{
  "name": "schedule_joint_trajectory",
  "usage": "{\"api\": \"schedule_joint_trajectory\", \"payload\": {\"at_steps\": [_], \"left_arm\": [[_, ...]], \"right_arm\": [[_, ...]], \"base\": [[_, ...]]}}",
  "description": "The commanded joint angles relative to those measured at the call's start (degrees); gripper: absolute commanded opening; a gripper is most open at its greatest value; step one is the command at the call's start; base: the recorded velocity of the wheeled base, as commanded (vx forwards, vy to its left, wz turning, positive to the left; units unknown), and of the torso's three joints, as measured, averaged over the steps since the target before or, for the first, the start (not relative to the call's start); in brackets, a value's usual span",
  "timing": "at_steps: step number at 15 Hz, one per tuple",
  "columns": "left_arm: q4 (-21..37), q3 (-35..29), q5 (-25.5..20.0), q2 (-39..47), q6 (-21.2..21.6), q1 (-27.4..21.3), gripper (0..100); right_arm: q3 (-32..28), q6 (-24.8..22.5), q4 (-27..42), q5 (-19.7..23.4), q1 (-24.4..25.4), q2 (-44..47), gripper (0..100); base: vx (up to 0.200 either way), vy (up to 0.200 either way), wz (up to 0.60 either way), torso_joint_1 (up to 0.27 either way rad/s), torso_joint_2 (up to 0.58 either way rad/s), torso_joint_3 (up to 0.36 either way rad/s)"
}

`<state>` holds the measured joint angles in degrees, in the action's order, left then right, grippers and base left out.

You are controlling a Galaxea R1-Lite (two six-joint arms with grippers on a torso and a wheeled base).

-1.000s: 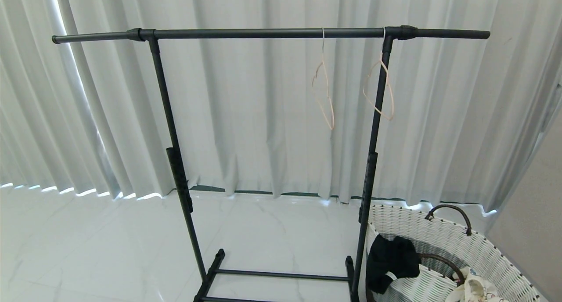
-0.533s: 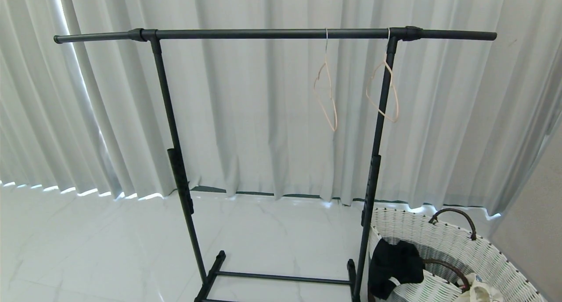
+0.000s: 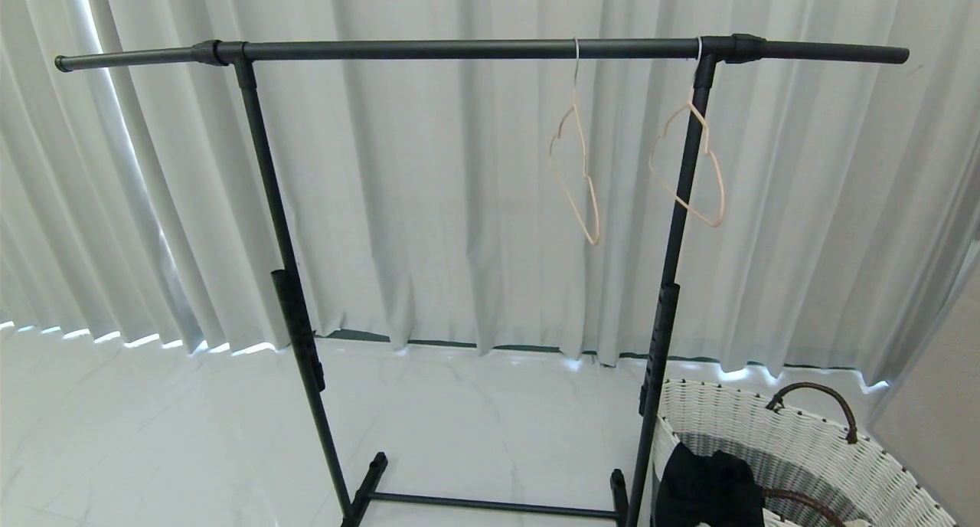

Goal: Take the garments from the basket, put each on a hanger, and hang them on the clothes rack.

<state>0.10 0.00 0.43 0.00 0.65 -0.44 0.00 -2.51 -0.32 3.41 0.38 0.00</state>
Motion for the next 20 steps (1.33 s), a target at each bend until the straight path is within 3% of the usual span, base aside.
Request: {"api": "schedule_joint_trajectory", "payload": {"at_steps": [1, 5, 7, 8, 11, 13, 15, 16, 18, 20], "left_arm": [[-0.01, 0.00, 0.10, 0.00, -0.29, 0.00, 100], [-0.01, 0.00, 0.01, 0.00, 0.23, 0.00, 100], [-0.01, 0.00, 0.01, 0.00, 0.41, 0.00, 100], [-0.01, 0.00, 0.01, 0.00, 0.50, 0.00, 100], [-0.01, 0.00, 0.01, 0.00, 0.50, 0.00, 100], [-0.01, 0.00, 0.01, 0.00, 0.50, 0.00, 100], [-0.01, 0.00, 0.10, 0.00, -0.56, 0.00, 100], [-0.01, 0.00, 0.19, 0.00, -0.82, 0.00, 100], [-0.01, 0.00, 0.19, 0.00, -0.82, 0.00, 100], [0.08, 0.00, 0.19, 0.00, -0.82, 0.00, 100]], "right_arm": [[0.00, 0.14, 0.05, 0.01, -0.03, 0.00, 100], [-1.23, 1.19, -1.00, 0.63, 0.06, 0.09, 100], [-14.33, 4.09, 1.37, 1.16, 2.61, 10.63, 100], [-19.07, 2.07, 3.39, 1.24, 3.58, 18.28, 100], [-20.39, -8.48, 5.24, 1.07, 3.58, 41.48, 100], [-20.65, -14.54, 4.80, 0.89, 0.50, 56.51, 100], [-21.01, -27.46, 3.39, 0.63, -5.21, 67.15, 100], [-21.97, -36.16, 2.95, -0.86, -8.99, 72.69, 100], [-23.12, -46.44, 1.02, -3.94, -13.91, 80.86, 100], [-22.85, -50.14, -3.64, -4.20, -14.88, 88.95, 100]], "base": [[0.000, 0.000, 0.00, 0.000, 0.00, 0.000], [0.000, 0.000, 0.00, 0.000, 0.00, 0.000], [0.000, 0.000, 0.00, 0.000, 0.00, 0.000], [0.000, 0.000, 0.00, 0.000, 0.00, 0.000], [0.000, 0.000, 0.00, 0.000, 0.00, 0.000], [0.000, 0.000, 0.00, 0.000, 0.00, 0.000], [0.000, 0.000, 0.00, 0.000, 0.00, 0.000], [0.000, 0.000, 0.00, 0.000, 0.00, 0.000], [0.000, 0.000, 0.00, 0.000, 0.00, 0.000], [0.000, 0.000, 0.00, 0.000, 0.00, 0.000]]}}
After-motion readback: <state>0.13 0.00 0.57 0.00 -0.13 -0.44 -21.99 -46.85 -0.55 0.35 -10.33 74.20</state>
